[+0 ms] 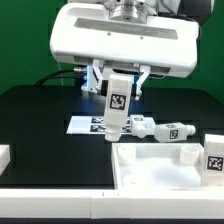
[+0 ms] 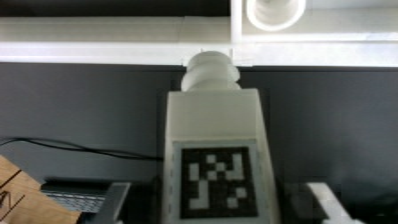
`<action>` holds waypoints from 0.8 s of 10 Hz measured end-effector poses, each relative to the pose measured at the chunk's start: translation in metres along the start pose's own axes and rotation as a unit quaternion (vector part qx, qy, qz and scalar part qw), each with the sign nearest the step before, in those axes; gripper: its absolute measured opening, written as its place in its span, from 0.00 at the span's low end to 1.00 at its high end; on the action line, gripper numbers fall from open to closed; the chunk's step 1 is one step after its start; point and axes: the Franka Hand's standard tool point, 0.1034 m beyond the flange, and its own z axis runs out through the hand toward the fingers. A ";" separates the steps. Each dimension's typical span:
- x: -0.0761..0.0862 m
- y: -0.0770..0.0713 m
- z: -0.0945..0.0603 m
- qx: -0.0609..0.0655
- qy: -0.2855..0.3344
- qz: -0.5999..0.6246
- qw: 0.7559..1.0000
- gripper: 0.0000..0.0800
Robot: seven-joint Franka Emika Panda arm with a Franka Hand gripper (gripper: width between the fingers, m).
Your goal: Assemble square table
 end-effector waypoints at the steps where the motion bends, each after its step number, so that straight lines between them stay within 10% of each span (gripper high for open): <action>1: 0.001 0.001 0.000 0.000 0.000 -0.002 1.000 0.36; 8: 0.011 0.003 0.017 0.011 0.003 -0.001 1.000 0.36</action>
Offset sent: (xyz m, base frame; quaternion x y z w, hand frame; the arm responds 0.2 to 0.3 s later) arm 0.0335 0.0291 -0.0059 0.0385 0.0371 0.0387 0.9978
